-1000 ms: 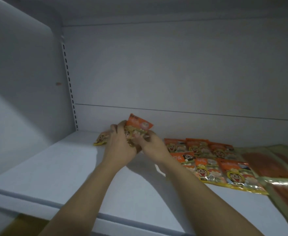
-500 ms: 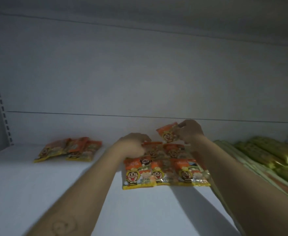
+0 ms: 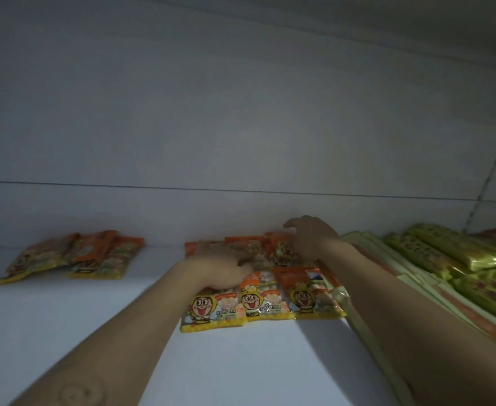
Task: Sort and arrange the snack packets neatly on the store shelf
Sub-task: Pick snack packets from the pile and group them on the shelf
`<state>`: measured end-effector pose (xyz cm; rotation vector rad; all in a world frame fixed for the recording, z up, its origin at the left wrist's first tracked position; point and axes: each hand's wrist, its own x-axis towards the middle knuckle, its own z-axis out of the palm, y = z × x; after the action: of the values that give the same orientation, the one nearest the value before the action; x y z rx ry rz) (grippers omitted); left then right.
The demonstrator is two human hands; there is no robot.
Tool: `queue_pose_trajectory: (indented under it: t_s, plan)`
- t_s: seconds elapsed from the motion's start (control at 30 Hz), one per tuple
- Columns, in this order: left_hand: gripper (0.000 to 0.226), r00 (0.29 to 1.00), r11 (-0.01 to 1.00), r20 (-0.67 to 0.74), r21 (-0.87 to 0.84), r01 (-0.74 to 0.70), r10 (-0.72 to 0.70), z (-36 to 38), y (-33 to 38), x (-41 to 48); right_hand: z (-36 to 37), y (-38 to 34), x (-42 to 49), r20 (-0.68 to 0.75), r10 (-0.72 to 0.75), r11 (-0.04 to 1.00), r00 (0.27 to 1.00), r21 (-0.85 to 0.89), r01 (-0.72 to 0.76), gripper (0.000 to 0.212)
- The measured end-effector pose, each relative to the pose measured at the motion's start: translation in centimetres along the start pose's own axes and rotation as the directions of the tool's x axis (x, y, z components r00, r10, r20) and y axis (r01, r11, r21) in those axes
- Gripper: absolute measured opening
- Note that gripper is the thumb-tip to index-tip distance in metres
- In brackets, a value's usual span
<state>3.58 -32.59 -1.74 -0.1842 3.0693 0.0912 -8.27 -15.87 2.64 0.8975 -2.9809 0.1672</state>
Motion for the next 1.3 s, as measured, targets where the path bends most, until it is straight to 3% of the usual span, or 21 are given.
queue_pose_trajectory:
  t_s: [0.23,0.43,0.57,0.67,0.77,0.83,1.03,1.1,1.17,1.23,1.3]
  plan:
    - [0.056,1.000,1.000,0.007,-0.007,0.017,-0.017,0.5,0.2,-0.1,0.8,-0.3,-0.1,0.079,-0.069,0.997,0.994,-0.040,0.072,0.027]
    - [0.058,0.999,1.000,-0.029,0.015,0.022,-0.021,0.6,0.3,-0.3,1.1,-0.7,-0.1,0.097,-0.075,0.995,0.992,-0.061,0.081,0.039]
    - [0.055,0.988,0.999,-0.150,-0.013,0.046,-0.048,-0.5,-0.3,-1.3,0.8,-0.8,-1.1,0.054,-0.070,0.991,0.996,-0.110,0.076,0.047]
    - [0.054,0.939,0.970,-0.244,-0.045,0.239,-0.242,-1.2,-1.9,-2.0,0.5,-1.5,-2.7,-0.040,-0.109,0.983,0.993,-0.150,0.102,0.050]
    - [0.068,0.854,0.866,-0.142,-0.105,0.489,-0.500,-0.4,-3.5,-2.6,0.0,-3.0,-4.2,-0.024,-0.169,0.980,0.985,-0.110,0.165,0.037]
    - [0.075,0.835,0.834,-0.079,-0.156,0.528,-0.544,0.3,-3.9,-2.7,-0.2,-4.3,-5.3,0.013,-0.211,0.977,0.977,-0.040,0.212,0.035]
    - [0.066,0.824,0.807,-0.140,-0.344,0.479,-0.549,0.2,-3.1,-2.1,0.4,-8.4,-8.4,0.059,-0.332,0.939,0.941,0.115,0.324,0.041]
    - [0.064,0.784,0.745,-0.160,-0.470,0.474,-0.600,0.2,-3.1,-2.3,1.1,-9.5,-9.0,0.073,-0.333,0.939,0.940,0.112,0.324,0.051]
    - [0.060,0.726,0.647,-0.166,-0.612,0.454,-0.667,0.3,-3.4,-2.5,1.9,-10.3,-9.4,0.069,-0.325,0.946,0.943,0.005,0.325,0.062]
    - [0.056,0.699,0.549,-0.168,-0.752,0.365,-0.695,0.0,-3.7,-2.9,2.5,-11.0,-9.6,0.045,-0.318,0.946,0.947,-0.059,0.320,0.070]
    - [0.056,0.691,0.510,-0.208,-0.818,0.265,-0.693,-0.6,-4.1,-3.2,2.9,-11.4,-9.6,0.004,-0.293,0.956,0.956,-0.006,0.293,0.060]
